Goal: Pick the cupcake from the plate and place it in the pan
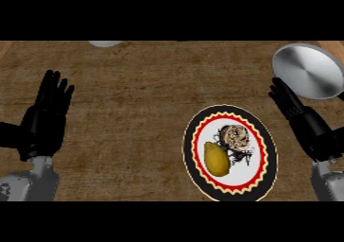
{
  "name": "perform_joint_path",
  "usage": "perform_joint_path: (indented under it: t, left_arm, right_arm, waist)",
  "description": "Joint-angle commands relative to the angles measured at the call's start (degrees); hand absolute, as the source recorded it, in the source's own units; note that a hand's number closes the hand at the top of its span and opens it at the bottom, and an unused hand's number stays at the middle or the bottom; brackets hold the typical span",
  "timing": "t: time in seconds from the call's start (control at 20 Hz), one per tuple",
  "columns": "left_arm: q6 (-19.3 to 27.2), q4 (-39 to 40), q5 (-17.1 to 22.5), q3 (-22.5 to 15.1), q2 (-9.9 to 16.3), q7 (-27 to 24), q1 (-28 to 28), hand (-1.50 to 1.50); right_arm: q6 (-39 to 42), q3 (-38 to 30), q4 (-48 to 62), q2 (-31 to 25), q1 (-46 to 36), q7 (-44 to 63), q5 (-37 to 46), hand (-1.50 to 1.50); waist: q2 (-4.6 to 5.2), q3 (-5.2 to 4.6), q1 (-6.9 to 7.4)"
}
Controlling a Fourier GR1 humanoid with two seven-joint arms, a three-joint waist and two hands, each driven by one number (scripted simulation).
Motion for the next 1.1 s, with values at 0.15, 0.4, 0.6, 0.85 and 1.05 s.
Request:
perform_joint_path:
  t: [0.15,0.4,0.6,0.85,1.05]
  left_arm:
    - [-6.53,1.6,-2.37,-10.59,-1.39,1.97,1.43,0.0]
    - [-11.15,5.32,-1.33,-14.12,-1.36,4.3,0.52,0.0]
    - [-13.98,3.9,-1.33,-14.84,-0.28,2.75,4.41,0.0]
    - [-14.03,5.84,-0.62,-13.61,-0.71,3.98,3.46,0.0]
    - [-14.97,5.95,-0.6,-13.01,0.4,2.45,5.59,0.0]
  right_arm:
    - [9.35,11.12,-1.97,-2.75,-12.17,-3.36,8.46,1.5]
    - [4.92,15.67,-4.71,-9.93,-21.04,-12.48,29.45,-1.5]
    - [-2.35,14.09,3.52,-3.46,-18.76,-29.57,29.36,-1.5]
    - [7.06,23.67,1.67,-10.84,-21.62,-21.09,40.49,-1.5]
    - [12.7,31.76,-0.29,-15.24,-25.19,-9.35,53.35,-1.5]
  waist:
    - [-0.03,-0.57,4.14]
    - [0.25,-0.57,3.24]
    - [-0.06,-0.43,3.08]
    - [-0.5,-0.65,2.09]
    - [-1.1,-0.95,2.22]
